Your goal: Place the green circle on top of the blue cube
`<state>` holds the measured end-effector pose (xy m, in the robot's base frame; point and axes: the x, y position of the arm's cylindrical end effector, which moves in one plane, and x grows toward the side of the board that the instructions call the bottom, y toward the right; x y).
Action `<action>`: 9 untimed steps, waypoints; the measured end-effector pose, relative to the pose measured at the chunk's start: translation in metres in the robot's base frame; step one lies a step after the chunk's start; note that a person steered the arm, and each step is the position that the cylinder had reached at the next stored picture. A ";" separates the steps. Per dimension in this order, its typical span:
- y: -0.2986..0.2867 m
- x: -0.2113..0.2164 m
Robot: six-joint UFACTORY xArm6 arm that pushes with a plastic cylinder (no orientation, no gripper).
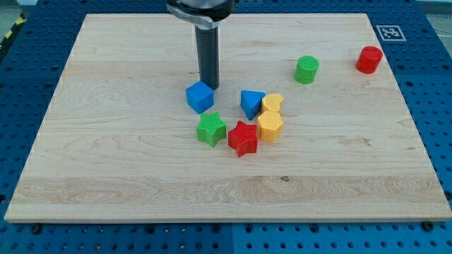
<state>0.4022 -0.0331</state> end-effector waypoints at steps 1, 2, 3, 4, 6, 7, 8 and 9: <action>-0.006 0.020; -0.008 0.021; -0.009 0.011; -0.009 -0.017; 0.060 -0.083; 0.106 -0.102; 0.164 -0.128; 0.226 -0.129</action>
<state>0.2736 0.1930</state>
